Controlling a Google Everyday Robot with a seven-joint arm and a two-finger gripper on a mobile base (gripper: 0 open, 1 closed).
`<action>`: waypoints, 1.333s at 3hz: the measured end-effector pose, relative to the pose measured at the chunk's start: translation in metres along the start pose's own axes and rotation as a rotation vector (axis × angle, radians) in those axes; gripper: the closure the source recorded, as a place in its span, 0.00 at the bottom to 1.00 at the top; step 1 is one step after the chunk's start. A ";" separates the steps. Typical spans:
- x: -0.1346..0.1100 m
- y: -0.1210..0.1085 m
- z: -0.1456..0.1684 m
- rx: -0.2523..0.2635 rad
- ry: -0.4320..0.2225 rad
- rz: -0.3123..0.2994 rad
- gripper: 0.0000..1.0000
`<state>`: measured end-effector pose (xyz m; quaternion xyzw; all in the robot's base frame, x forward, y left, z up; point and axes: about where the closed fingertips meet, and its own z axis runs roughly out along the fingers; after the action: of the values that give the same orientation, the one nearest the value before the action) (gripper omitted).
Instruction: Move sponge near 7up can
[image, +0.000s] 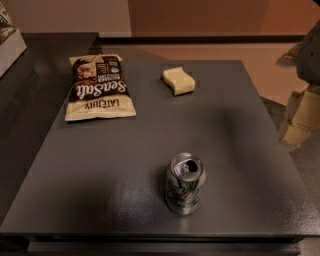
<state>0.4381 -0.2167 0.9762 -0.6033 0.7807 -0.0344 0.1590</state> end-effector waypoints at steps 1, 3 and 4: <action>-0.013 -0.007 0.009 0.002 0.001 0.005 0.00; -0.049 -0.060 0.047 0.013 -0.074 0.154 0.00; -0.060 -0.094 0.072 0.014 -0.135 0.271 0.00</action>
Offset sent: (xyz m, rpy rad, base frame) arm 0.0827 0.0443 -0.0272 0.0960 0.0089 -0.1268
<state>0.5597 -0.1745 0.9435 -0.4921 0.8424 0.0227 0.2183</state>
